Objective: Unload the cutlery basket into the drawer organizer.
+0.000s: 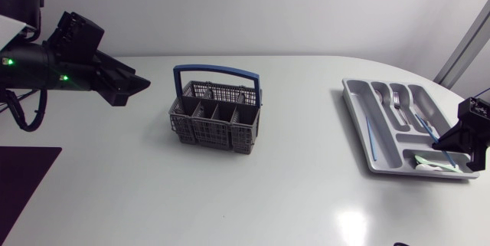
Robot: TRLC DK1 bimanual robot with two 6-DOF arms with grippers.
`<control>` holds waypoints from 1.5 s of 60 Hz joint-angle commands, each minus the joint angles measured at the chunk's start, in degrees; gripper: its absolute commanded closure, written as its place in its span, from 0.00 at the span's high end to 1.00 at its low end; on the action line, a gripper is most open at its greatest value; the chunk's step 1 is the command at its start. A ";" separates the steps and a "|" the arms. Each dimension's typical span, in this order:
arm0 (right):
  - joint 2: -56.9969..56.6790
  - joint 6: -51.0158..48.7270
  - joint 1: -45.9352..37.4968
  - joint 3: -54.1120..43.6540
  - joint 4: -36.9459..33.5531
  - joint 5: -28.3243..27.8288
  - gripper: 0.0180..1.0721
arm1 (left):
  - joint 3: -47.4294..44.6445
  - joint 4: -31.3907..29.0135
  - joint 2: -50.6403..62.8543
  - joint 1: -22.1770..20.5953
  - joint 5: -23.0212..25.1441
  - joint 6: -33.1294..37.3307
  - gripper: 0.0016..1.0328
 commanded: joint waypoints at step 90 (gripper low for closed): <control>0.55 58.71 28.50 -3.25 8.05 -3.13 0.96 | -0.63 -1.47 10.79 -5.77 -7.73 42.06 0.72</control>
